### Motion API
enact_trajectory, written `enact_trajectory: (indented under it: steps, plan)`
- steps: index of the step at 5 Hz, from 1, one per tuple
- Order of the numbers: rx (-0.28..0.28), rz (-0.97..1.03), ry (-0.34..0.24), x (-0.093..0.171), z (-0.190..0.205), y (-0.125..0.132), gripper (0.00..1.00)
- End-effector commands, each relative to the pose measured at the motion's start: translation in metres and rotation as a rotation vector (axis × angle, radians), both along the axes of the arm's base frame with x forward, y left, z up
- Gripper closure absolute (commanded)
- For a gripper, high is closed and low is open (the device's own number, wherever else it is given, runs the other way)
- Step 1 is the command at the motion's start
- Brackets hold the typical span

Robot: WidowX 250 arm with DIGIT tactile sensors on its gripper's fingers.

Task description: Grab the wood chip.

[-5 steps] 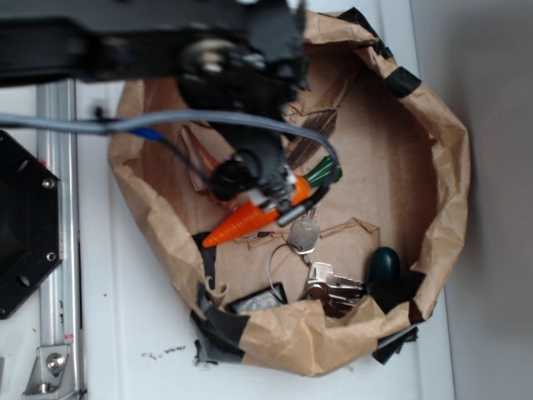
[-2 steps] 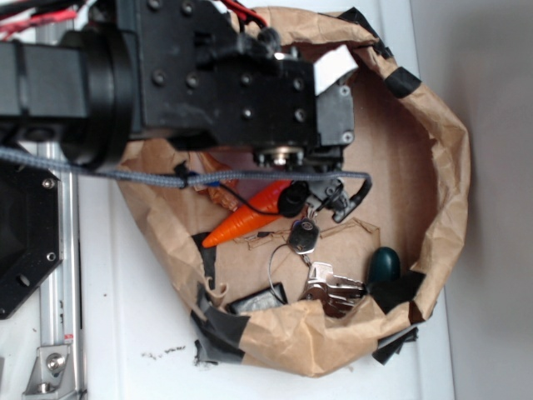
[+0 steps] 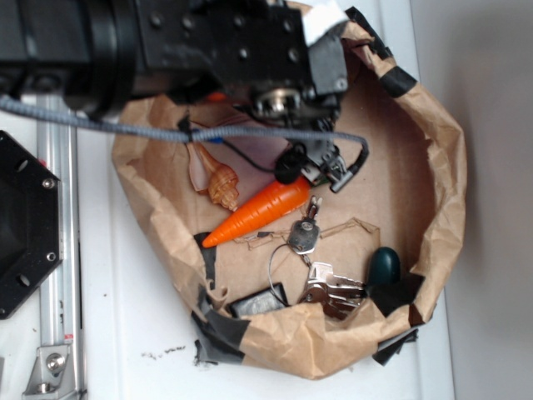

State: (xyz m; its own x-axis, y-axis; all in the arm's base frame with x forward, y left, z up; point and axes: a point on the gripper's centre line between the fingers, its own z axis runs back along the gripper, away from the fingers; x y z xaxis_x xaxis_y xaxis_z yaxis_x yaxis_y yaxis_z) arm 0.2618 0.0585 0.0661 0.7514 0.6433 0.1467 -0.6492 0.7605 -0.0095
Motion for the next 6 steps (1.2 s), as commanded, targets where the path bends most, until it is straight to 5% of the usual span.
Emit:
enact_trajectory:
  steps: [1,5,6]
  plan:
    - [-0.024,0.03,-0.108,0.007,0.013,0.029,0.0]
    - [-0.045,-0.004,-0.007,0.036,-0.053,0.002,0.0]
    - [-0.048,-0.028,-0.023,0.03,-0.048,-0.006,0.45]
